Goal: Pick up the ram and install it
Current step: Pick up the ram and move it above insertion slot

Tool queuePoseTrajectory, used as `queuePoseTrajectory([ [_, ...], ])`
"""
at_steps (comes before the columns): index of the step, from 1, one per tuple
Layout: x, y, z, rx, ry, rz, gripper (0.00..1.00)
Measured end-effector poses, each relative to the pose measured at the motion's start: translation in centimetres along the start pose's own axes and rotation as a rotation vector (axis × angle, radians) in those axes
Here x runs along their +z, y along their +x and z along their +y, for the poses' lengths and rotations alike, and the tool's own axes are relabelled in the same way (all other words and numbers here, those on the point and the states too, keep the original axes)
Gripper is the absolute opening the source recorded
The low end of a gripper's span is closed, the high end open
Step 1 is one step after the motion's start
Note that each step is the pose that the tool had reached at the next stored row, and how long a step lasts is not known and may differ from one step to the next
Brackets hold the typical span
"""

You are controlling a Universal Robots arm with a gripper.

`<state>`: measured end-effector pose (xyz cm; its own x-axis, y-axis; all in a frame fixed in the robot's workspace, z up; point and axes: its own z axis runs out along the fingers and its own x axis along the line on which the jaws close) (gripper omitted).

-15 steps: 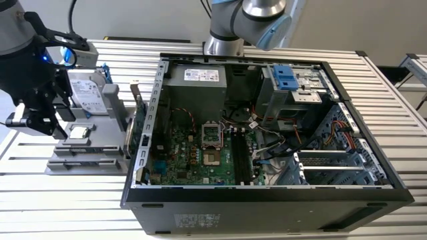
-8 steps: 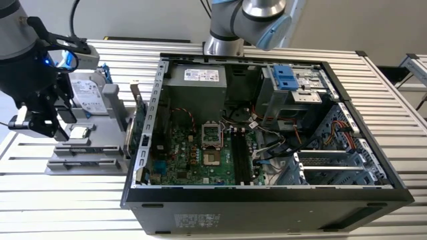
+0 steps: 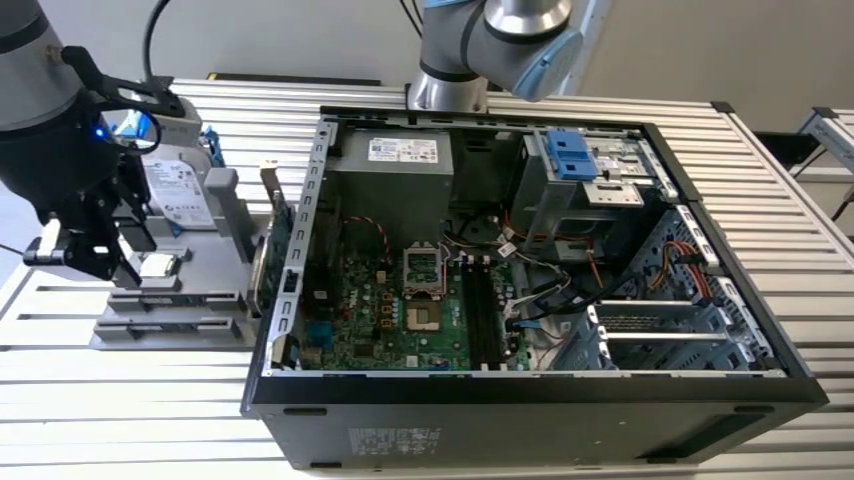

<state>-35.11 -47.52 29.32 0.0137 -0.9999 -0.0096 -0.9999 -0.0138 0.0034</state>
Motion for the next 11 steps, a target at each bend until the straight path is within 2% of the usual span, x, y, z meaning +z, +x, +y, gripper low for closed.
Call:
queuePoseTrajectory([
  [11, 0.93, 0.01, 0.00, 0.000, -0.0013, 0.0001, 1.00],
])
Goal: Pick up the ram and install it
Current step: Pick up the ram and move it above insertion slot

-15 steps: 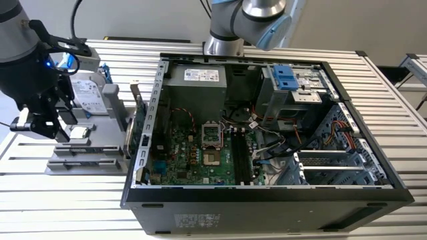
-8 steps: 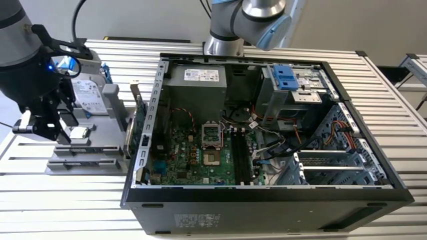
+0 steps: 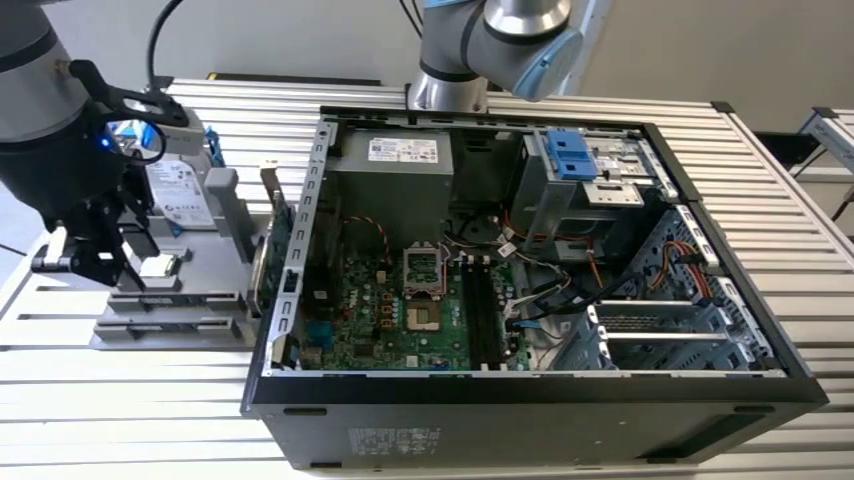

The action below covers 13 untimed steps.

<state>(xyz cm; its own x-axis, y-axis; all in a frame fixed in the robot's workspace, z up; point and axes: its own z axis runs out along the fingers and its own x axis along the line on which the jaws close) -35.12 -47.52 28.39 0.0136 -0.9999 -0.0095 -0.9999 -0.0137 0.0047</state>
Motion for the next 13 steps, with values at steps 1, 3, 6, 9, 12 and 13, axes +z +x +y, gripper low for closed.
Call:
queuePoseTrajectory([
  [1, 0.09, 0.00, 0.00, 0.000, -0.0003, 0.0000, 1.00],
  [3, 0.31, 0.00, -0.01, 0.000, -0.0011, -0.0001, 1.00],
  [6, 0.65, 0.01, -0.01, 0.000, -0.0037, 0.0000, 1.00],
  [9, 0.99, 0.01, -0.01, 0.000, -0.0067, -0.0001, 1.00],
  [12, 1.32, 0.01, -0.02, 0.000, -0.0102, -0.0002, 1.00],
  [13, 1.42, 0.01, -0.03, 0.000, -0.0111, -0.0002, 1.00],
])
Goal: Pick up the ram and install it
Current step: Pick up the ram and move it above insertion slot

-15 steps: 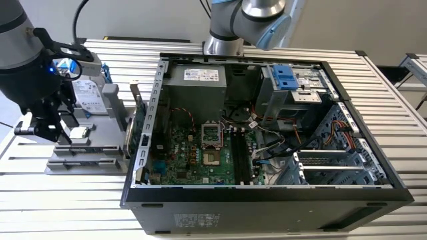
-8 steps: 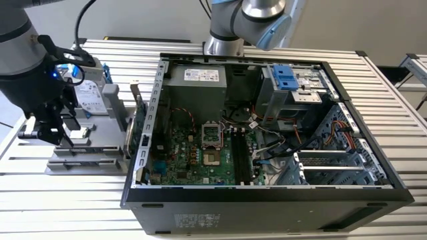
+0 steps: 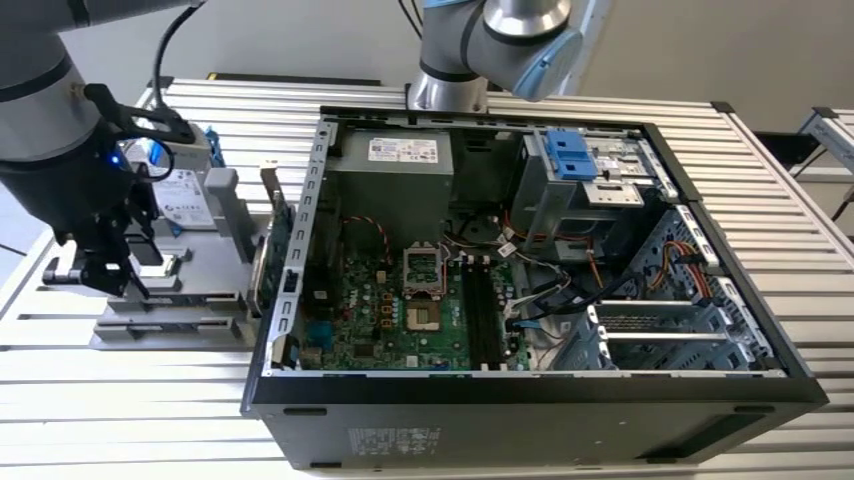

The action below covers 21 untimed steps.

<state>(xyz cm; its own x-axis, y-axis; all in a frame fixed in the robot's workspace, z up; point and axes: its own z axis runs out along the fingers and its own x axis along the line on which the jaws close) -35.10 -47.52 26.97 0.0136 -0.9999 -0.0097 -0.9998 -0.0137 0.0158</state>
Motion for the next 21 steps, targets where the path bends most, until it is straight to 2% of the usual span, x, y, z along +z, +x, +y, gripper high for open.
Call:
queuePoseTrajectory([
  [21, 1.97, 0.19, -0.12, 0.000, -0.0027, -0.0022, 1.00],
])
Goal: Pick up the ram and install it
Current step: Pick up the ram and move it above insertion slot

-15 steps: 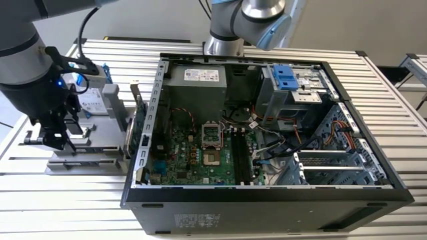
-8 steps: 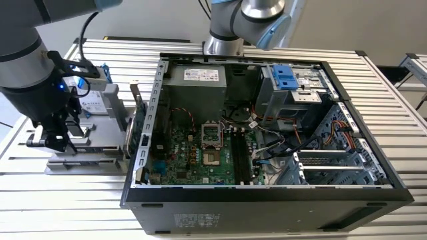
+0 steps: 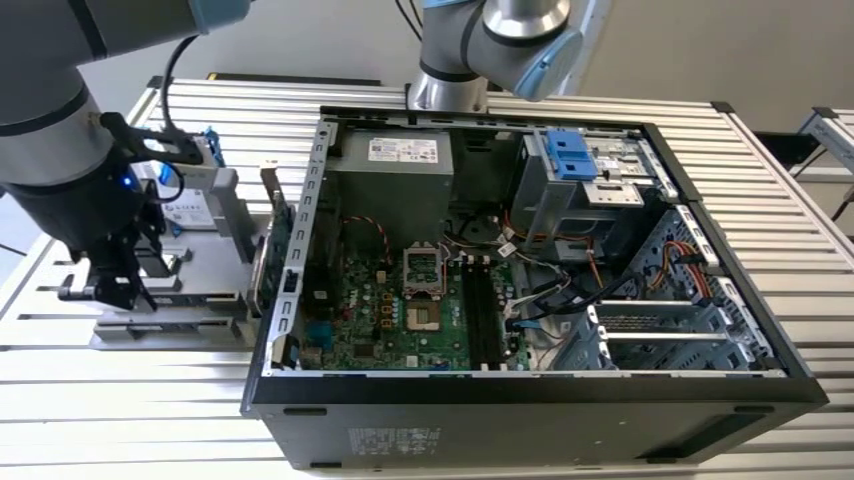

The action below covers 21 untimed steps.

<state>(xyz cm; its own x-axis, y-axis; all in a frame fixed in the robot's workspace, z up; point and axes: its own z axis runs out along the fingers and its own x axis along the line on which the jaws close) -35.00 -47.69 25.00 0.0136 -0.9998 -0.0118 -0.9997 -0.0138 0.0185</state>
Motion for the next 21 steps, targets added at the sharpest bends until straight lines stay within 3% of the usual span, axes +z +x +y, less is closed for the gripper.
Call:
queuePoseTrajectory([
  [21, 2.02, 0.75, -0.08, 0.000, -0.0063, -0.0025, 1.00],
])
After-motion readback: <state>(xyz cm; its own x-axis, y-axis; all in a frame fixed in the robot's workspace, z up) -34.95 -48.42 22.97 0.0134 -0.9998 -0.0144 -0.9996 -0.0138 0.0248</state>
